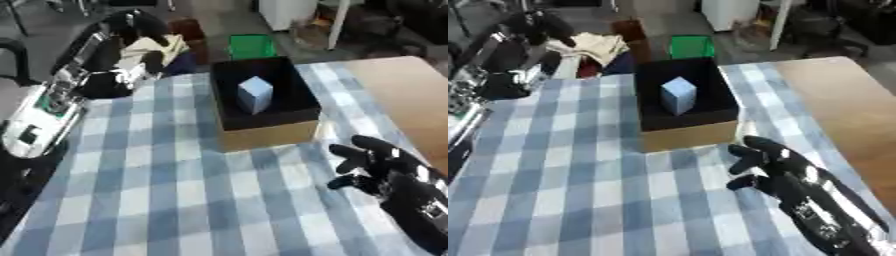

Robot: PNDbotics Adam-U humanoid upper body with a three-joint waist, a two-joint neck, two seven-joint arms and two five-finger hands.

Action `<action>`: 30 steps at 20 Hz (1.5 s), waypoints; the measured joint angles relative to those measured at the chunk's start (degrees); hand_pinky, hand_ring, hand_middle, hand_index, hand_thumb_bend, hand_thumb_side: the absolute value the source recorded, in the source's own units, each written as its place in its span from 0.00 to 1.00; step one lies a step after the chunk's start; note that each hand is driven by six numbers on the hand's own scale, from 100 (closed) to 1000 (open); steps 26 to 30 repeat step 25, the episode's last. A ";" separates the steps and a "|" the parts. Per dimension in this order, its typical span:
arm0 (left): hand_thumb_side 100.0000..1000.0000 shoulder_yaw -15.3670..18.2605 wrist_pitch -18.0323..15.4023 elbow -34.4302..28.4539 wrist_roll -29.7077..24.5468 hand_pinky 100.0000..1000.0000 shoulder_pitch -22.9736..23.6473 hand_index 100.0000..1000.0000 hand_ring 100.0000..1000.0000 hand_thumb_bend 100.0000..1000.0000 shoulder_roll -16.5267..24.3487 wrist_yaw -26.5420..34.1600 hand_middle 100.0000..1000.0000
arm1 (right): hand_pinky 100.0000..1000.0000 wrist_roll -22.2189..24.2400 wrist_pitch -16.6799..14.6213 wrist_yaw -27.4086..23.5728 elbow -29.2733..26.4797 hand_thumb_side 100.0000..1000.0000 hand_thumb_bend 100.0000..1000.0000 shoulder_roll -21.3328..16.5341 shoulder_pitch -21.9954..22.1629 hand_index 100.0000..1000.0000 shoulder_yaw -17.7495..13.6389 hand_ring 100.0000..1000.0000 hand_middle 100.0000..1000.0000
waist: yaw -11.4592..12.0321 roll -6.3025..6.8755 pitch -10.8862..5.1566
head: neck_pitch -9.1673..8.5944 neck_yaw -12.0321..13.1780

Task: Pick up objects on the table and place them in the box.

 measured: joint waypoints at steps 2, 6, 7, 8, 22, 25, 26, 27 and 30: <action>0.38 1.22 1.19 -3.40 0.64 0.86 3.15 0.68 0.61 0.13 -0.03 1.87 0.63 | 0.72 -0.66 -0.18 0.14 0.00 0.58 0.00 -0.18 0.45 0.95 -0.49 1.00 0.67 | 0.91 -0.01 -0.18 | 0.34 -0.19; 0.44 3.28 2.72 -8.11 1.29 0.88 8.82 0.68 0.61 0.11 -0.64 3.91 0.63 | 0.72 -2.06 -0.60 0.45 0.00 0.57 0.00 -0.34 1.31 0.95 -1.56 1.00 0.67 | 2.86 -0.25 -0.61 | 1.44 -0.37; 0.46 3.75 3.01 -8.99 1.35 0.88 10.28 0.68 0.61 0.11 -1.05 4.17 0.63 | 0.72 -2.36 -0.78 0.47 0.00 0.58 0.00 -0.36 1.39 0.95 -1.80 1.00 0.66 | 3.26 -0.36 -0.69 | 1.78 -0.37; 0.47 4.19 3.30 -9.70 1.38 0.88 11.43 0.67 0.61 0.10 -1.56 4.39 0.63 | 0.72 -2.68 -0.92 0.48 0.00 0.58 0.00 -0.37 1.54 0.95 -2.08 1.00 0.66 | 3.58 -0.41 -0.74 | 2.14 -0.37; 0.71 7.48 8.55 -12.17 1.88 0.91 20.95 0.66 0.60 0.05 -11.01 1.81 0.62 | 0.71 -7.08 -1.13 2.48 0.00 0.59 0.00 -0.25 4.25 0.95 -4.65 1.00 0.65 | 6.28 -1.39 -0.84 | 6.62 -0.42; 0.72 7.57 9.13 -12.14 1.91 0.91 21.86 0.66 0.59 0.05 -12.12 0.99 0.62 | 0.71 -7.62 -1.13 2.51 0.00 0.59 0.00 -0.19 4.32 0.95 -4.83 1.00 0.65 | 6.34 -1.39 -0.83 | 7.01 -0.40; 0.72 7.57 9.13 -12.14 1.91 0.91 21.86 0.66 0.59 0.05 -12.12 0.99 0.62 | 0.71 -7.62 -1.13 2.51 0.00 0.59 0.00 -0.19 4.32 0.95 -4.83 1.00 0.65 | 6.34 -1.39 -0.83 | 7.01 -0.40; 0.72 7.57 9.13 -12.14 1.91 0.91 21.86 0.66 0.59 0.05 -12.12 0.99 0.62 | 0.71 -7.62 -1.13 2.51 0.00 0.59 0.00 -0.19 4.32 0.95 -4.83 1.00 0.65 | 6.34 -1.39 -0.83 | 7.01 -0.40; 0.72 7.57 9.13 -12.14 1.91 0.91 21.86 0.66 0.59 0.05 -12.12 0.99 0.62 | 0.71 -7.62 -1.13 2.51 0.00 0.59 0.00 -0.19 4.32 0.95 -4.83 1.00 0.65 | 6.34 -1.39 -0.83 | 7.01 -0.40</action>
